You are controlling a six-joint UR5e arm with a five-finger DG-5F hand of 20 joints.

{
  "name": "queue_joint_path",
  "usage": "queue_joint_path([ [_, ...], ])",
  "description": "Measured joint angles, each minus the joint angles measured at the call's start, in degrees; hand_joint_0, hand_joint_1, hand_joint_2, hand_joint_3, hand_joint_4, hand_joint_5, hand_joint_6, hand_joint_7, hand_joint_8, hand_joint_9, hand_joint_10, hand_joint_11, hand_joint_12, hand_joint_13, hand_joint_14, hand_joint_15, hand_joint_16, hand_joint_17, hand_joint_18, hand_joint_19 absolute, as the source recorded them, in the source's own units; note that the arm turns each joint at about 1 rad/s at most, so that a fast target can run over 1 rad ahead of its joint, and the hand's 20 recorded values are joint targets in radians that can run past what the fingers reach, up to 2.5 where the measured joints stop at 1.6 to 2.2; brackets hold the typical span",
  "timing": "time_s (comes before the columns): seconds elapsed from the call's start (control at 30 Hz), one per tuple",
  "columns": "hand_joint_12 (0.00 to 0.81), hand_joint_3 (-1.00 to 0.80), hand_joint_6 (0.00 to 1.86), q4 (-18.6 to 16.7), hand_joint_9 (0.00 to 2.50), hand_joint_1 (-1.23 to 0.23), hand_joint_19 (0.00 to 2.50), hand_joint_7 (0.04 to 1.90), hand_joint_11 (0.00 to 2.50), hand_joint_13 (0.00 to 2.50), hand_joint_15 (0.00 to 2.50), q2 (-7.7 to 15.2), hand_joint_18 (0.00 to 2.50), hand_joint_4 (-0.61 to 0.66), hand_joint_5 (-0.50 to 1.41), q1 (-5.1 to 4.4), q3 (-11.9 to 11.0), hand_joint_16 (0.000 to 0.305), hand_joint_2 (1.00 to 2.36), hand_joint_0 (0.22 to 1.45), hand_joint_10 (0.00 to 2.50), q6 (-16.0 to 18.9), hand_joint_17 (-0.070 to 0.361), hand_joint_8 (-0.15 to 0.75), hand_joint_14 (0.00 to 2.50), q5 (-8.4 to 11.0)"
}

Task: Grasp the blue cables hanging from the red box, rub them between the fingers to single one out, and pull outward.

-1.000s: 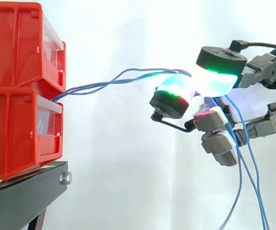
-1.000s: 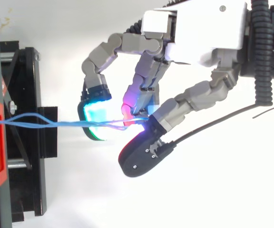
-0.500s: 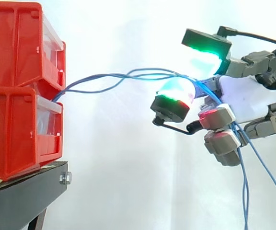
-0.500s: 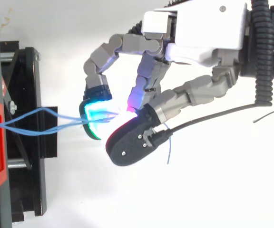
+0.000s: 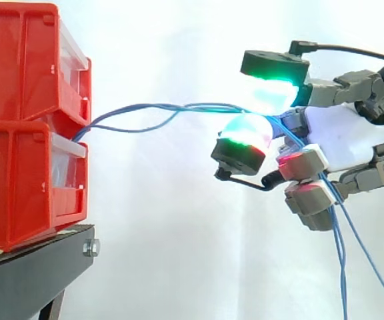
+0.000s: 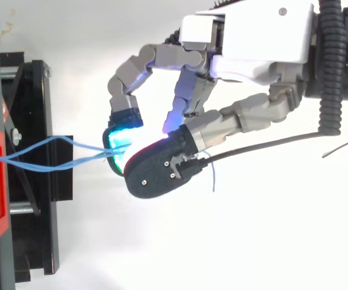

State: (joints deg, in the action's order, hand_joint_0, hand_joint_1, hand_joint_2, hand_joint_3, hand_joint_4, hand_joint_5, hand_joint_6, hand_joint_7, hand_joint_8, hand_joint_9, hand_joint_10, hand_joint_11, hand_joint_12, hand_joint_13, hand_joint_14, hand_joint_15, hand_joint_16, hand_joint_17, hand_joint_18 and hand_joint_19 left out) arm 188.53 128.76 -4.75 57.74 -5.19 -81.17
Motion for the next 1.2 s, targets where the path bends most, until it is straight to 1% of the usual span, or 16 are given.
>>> queue_joint_path([
  [0.07,0.357,-0.08,0.87,0.0,1.31,-0.74,0.74,1.01,0.72,1.23,0.83,0.0,1.11,-0.1,-0.1,0.0,0.0,0.061,1.0,0.56,0.02,0.0,0.138,0.259,0.03,-0.02],
  [0.17,0.35,-0.11,0.88,0.01,1.27,-0.76,0.76,0.99,0.72,1.2,0.84,0.01,1.08,-0.08,-0.11,0.0,0.0,0.059,1.0,0.58,0.02,0.0,0.133,0.25,0.03,-0.08],
  [0.3,0.302,-0.15,0.9,0.06,1.18,-0.81,0.81,1.01,0.77,1.14,0.86,0.0,0.99,-0.07,-0.14,-0.02,0.0,0.05,1.02,0.6,0.03,-0.03,0.112,0.21,0.03,-0.11],
  [0.33,0.275,-0.22,0.91,0.07,1.14,-0.85,0.83,1.05,0.79,1.1,0.88,0.0,0.93,-0.09,-0.15,-0.01,0.0,0.044,1.02,0.62,0.03,-0.03,0.098,0.189,0.03,-0.12],
  [0.4,0.271,-0.31,0.91,0.05,1.13,-0.85,0.83,1.01,0.8,1.09,0.88,0.0,0.93,-0.09,-0.16,-0.01,0.0,0.043,1.01,0.65,0.03,-0.02,0.097,0.19,0.03,-0.13],
  [0.47,0.272,-0.42,0.91,0.03,1.14,-0.85,0.82,1.02,0.78,1.1,0.88,0.01,0.94,-0.1,-0.16,-0.01,0.0,0.043,1.01,0.68,0.03,-0.01,0.096,0.194,0.03,-0.12],
  [0.53,0.273,-0.5,0.92,0.01,1.16,-0.83,0.81,1.0,0.8,1.11,0.88,0.01,0.96,-0.09,-0.16,-0.01,0.0,0.042,1.0,0.68,0.03,0.0,0.095,0.198,0.03,-0.13],
  [0.6,0.277,-0.5,0.91,0.0,1.17,-0.82,0.81,1.0,0.78,1.12,0.88,0.03,0.96,-0.07,-0.15,0.0,0.0,0.042,1.0,0.66,0.02,0.01,0.094,0.198,0.03,-0.13],
  [0.67,0.277,-0.5,0.9,0.0,1.2,-0.79,0.83,1.01,0.8,1.13,0.87,0.05,0.96,-0.05,-0.14,0.01,0.0,0.042,1.0,0.61,0.03,0.01,0.093,0.195,0.03,-0.13],
  [0.7,0.285,-0.5,0.9,0.0,1.22,-0.74,0.83,1.01,0.8,1.14,0.88,0.03,0.97,-0.05,-0.13,0.04,0.0,0.042,1.0,0.58,0.03,0.01,0.095,0.201,0.03,-0.13],
  [0.73,0.287,-0.5,0.89,0.0,1.23,-0.67,0.83,1.01,0.79,1.15,0.88,0.02,0.98,-0.04,-0.13,0.06,0.0,0.043,1.0,0.56,0.02,0.01,0.097,0.204,0.03,-0.13],
  [0.77,0.29,-0.5,0.89,0.0,1.24,-0.58,0.84,1.03,0.79,1.15,0.88,0.02,0.98,-0.04,-0.12,0.06,0.0,0.043,1.0,0.56,0.03,0.01,0.097,0.206,0.03,-0.13],
  [0.83,0.284,-0.48,0.88,0.03,1.25,-0.52,0.84,1.06,0.8,1.15,0.88,0.02,0.97,-0.05,-0.12,0.11,0.0,0.043,1.0,0.58,0.03,0.03,0.096,0.206,0.03,-0.13],
  [1.0,0.288,-0.36,0.88,-0.01,1.23,-0.52,0.85,1.08,0.82,1.14,0.89,0.01,0.96,-0.03,-0.13,0.55,0.0,0.044,1.01,0.57,0.03,-0.11,0.099,0.213,0.03,-0.12],
  [1.07,0.312,-0.32,0.89,0.0,1.22,-0.58,0.82,1.04,0.79,1.15,0.88,0.02,0.99,-0.01,-0.14,0.71,0.0,0.049,1.01,0.56,0.02,-0.24,0.111,0.23,0.03,-0.13],
  [1.2,0.332,-0.28,0.9,0.03,1.21,-0.64,0.8,0.99,0.78,1.16,0.87,0.02,1.02,0.0,-0.15,0.88,0.0,0.055,1.01,0.56,0.02,-0.61,0.123,0.246,0.03,-0.13],
])
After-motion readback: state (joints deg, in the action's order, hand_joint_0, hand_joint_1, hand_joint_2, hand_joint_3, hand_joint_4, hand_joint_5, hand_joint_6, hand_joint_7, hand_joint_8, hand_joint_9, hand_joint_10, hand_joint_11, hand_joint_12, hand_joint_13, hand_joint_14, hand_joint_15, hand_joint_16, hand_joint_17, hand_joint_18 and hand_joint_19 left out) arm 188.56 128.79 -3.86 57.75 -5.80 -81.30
